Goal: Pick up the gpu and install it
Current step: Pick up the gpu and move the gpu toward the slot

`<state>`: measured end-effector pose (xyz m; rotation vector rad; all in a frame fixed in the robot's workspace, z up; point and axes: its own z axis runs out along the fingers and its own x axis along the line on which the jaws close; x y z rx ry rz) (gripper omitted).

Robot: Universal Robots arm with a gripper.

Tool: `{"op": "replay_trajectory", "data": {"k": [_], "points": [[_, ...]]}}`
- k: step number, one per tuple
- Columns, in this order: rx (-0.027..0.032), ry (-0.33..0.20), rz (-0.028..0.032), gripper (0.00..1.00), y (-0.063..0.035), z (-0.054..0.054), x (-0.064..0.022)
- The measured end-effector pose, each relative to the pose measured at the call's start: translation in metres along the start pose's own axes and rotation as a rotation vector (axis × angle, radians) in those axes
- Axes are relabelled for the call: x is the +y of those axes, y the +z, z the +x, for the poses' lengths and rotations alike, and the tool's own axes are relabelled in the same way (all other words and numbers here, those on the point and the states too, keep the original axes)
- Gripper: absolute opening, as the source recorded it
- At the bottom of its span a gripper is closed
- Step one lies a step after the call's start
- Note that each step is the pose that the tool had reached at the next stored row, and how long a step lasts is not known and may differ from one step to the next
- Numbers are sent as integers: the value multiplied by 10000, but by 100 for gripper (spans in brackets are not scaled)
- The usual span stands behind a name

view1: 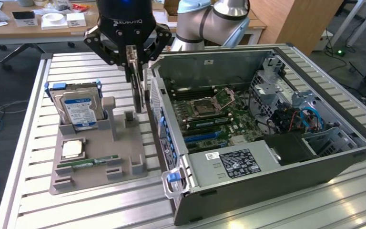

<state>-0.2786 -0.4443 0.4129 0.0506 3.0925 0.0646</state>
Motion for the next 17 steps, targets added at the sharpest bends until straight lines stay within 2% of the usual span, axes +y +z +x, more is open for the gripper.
{"op": "replay_trajectory", "data": {"k": [7, 17], "points": [[1, -1, 1, 27, 7, -157, 5], [0, 0, 0, 27, 23, -473, 15]]}}
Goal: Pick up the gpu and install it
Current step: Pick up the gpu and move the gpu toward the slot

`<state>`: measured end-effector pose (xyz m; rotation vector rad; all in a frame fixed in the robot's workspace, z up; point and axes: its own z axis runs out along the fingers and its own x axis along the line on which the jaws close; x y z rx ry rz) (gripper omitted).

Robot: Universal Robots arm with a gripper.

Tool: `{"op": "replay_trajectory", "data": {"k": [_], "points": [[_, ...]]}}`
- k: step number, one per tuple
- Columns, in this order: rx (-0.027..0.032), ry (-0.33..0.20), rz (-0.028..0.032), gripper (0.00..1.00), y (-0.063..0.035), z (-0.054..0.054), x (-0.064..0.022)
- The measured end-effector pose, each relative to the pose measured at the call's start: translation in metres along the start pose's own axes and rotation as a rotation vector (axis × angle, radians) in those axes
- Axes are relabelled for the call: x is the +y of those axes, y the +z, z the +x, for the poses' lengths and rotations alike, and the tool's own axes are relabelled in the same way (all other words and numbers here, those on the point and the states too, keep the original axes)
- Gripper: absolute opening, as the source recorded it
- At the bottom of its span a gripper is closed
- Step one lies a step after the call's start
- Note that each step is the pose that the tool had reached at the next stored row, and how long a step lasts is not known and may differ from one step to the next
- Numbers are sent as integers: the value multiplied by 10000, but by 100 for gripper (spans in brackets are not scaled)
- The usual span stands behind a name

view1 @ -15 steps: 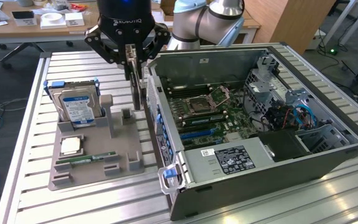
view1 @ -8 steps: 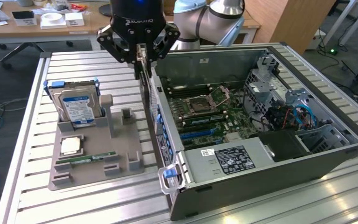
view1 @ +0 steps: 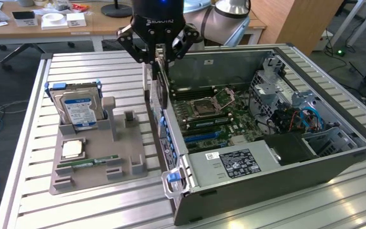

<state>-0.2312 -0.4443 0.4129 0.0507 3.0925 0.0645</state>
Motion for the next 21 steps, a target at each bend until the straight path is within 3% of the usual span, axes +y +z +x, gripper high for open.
{"op": "replay_trajectory", "data": {"k": [21], "points": [[0, 0, 0, 27, 39, -798, 25]]}}
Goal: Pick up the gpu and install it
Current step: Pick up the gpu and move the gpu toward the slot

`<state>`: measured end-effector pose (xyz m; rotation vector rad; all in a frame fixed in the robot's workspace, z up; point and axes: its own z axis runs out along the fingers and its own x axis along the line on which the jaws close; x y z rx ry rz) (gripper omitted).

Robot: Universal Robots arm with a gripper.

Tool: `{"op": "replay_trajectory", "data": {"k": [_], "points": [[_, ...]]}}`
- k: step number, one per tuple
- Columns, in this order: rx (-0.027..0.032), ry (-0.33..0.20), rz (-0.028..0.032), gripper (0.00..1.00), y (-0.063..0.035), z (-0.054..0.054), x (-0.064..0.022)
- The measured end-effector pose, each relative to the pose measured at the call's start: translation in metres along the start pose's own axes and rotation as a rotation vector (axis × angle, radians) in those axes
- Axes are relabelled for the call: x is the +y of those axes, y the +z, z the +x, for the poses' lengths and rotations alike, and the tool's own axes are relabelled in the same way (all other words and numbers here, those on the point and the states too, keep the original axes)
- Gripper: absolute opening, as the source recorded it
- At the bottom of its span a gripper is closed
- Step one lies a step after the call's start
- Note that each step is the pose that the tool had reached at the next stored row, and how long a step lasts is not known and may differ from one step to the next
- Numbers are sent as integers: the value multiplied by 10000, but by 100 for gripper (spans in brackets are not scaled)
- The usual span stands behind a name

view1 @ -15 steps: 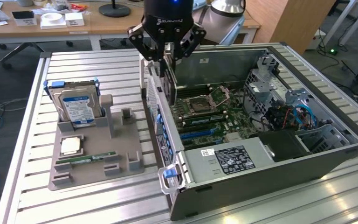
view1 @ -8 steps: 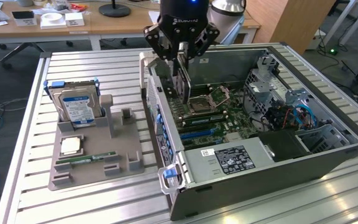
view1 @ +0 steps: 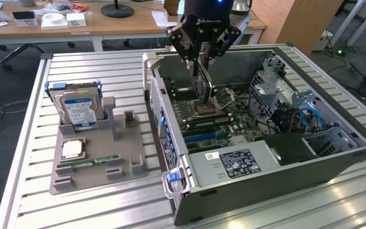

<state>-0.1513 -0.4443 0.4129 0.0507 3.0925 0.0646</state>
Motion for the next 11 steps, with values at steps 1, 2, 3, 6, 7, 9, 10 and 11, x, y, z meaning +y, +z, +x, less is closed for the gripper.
{"op": "replay_trajectory", "data": {"k": [1, 2, 3, 6, 7, 9, 10, 11], "points": [[1, -1, 0, 27, 2, -42, 1], [1, -1, 0, 27, 4, -83, 2], [1, 0, 1, 27, 5, -120, 4], [1, -2, 0, 27, 11, -235, 7], [1, 0, 0, 27, 13, -268, 9], [3, 0, 0, 27, 16, -335, 11], [6, -1, -1, 27, 18, -369, 12], [9, -1, 0, 27, 20, -404, 13]]}}
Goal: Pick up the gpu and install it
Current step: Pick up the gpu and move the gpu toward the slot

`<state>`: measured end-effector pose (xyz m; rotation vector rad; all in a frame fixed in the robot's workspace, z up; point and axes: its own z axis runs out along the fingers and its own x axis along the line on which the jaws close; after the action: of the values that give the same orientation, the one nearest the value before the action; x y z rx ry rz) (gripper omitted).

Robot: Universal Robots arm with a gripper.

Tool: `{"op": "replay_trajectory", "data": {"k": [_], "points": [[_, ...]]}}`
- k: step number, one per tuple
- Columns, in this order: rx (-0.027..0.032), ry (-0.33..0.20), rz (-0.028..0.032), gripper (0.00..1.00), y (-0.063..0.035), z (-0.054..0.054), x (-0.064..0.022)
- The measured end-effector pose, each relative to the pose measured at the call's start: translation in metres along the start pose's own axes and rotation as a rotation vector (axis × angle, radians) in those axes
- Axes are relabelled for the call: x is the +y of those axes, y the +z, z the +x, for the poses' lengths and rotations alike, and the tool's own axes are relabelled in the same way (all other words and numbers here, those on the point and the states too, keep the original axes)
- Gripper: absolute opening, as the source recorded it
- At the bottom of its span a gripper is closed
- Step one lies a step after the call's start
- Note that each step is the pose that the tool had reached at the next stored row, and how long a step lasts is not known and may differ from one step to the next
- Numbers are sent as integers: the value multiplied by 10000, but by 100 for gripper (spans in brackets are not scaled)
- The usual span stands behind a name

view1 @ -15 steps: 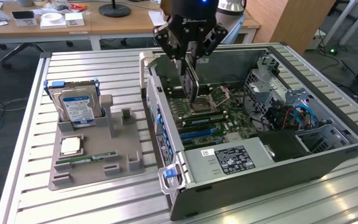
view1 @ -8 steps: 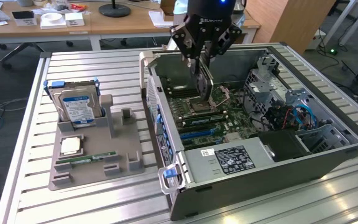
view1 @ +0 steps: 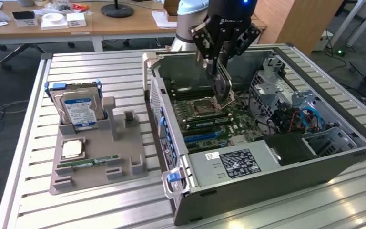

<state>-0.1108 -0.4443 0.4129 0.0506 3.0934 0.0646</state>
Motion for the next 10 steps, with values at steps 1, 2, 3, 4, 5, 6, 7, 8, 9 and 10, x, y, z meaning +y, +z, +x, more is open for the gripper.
{"op": "replay_trajectory", "data": {"k": [1, 2, 3, 4, 5, 6, 7, 8, 9, 10], "points": [[3, 1, 0, 27, 2, -34, 1], [7, 1, 0, 27, 4, -72, 3], [11, 0, 2, 27, 5, -108, 4], [15, 0, 1, 27, 6, -142, 5], [18, 1, 1, 27, 8, -175, 6], [20, 2, 2, 27, 10, -208, 7], [24, 2, 2, 27, 11, -240, 8], [27, 1, 2, 27, 13, -269, 9], [30, 1, 1, 27, 14, -298, 9], [34, 2, 2, 27, 15, -326, 10]]}}
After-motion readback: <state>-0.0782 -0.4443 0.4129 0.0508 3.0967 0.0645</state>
